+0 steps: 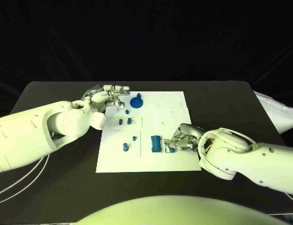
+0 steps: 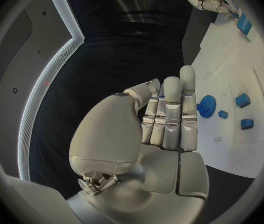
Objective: Assemble the parts on the task board
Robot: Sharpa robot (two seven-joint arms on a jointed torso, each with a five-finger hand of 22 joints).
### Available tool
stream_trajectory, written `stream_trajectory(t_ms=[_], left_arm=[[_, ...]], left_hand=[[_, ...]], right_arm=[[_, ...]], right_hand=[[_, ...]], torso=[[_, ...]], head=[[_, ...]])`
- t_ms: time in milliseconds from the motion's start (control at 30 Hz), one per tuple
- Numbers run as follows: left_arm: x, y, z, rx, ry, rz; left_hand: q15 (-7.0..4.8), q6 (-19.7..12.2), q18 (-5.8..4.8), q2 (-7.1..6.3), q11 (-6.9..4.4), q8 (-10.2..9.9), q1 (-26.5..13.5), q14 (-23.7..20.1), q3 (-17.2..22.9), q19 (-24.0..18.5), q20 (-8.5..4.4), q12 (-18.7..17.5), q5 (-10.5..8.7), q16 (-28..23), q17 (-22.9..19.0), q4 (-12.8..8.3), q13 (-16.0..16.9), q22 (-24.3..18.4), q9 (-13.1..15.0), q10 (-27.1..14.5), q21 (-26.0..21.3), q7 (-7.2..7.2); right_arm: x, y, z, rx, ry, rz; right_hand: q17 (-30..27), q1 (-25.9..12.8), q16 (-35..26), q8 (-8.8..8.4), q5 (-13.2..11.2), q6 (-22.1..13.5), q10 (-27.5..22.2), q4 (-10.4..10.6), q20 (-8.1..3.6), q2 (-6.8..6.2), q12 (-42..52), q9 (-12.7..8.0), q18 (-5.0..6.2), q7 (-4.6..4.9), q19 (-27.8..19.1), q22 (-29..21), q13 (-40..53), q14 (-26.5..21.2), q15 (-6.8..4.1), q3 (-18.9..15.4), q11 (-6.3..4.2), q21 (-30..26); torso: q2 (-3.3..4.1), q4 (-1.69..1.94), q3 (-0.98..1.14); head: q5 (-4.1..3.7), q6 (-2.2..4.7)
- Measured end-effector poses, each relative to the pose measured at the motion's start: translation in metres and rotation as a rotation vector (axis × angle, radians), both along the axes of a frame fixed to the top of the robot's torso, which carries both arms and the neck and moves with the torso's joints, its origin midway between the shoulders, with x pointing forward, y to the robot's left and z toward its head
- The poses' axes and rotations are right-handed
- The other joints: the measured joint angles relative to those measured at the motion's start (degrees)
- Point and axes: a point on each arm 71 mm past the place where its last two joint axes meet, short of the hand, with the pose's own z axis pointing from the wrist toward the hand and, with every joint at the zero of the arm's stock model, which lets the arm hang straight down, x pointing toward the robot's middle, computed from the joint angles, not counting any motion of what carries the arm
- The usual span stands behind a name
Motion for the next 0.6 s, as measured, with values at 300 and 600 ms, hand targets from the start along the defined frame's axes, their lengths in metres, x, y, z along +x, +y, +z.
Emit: stream_trajectory(t_ms=[300, 600], left_arm=[[0.0, 0.0, 0.0, 0.0, 0.001, -0.001], [-0.0002, 0.0, -0.0001, 0.001, 0.002, -0.002]], left_hand=[[0.0, 0.0, 0.01, 0.0, 0.0, 0.0, 0.0, 0.0, 0.0, 0.0, 0.0, 0.0, 0.0, 0.0, 0.0, 0.0, 0.0, 0.0, 0.0, 0.0, 0.0, 0.0], [0.01, 0.0, 0.01, 0.0, 0.0, 0.0, 0.0, 0.01, 0.0, 0.0, 0.0, 0.0, 0.0, 0.0, 0.01, 0.0, 0.0, 0.0, 0.0, 0.0, 0.0, 0.0]], right_arm=[[-0.0001, 0.0007, 0.0, -0.003, -0.004, 0.004], [-0.0013, 0.0024, -0.0008, -0.002, -0.002, 0.008]], right_hand=[[0.01, -2.01, 0.0, 0.0, -0.68, -0.07, 0.08, 0.79, 0.0, 0.07, -0.01, 0.31, 0.0, 0.08, 0.0, 0.15, 0.48, -0.1, -0.09, 2.21, 0.07, 0.01], [0.01, -6.16, 0.54, 0.37, -0.46, 0.41, 0.76, 1.33, 0.01, 0.68, 0.86, 0.6, 0.0, -0.43, 0.0, 0.79, 1.32, -0.22, -0.23, 4.72, -0.54, 0.4]], torso=[[0.0, 0.02, -0.03], [0.0, 0.03, -0.05]], head=[[-0.05, -0.05], [0.03, -0.07]])
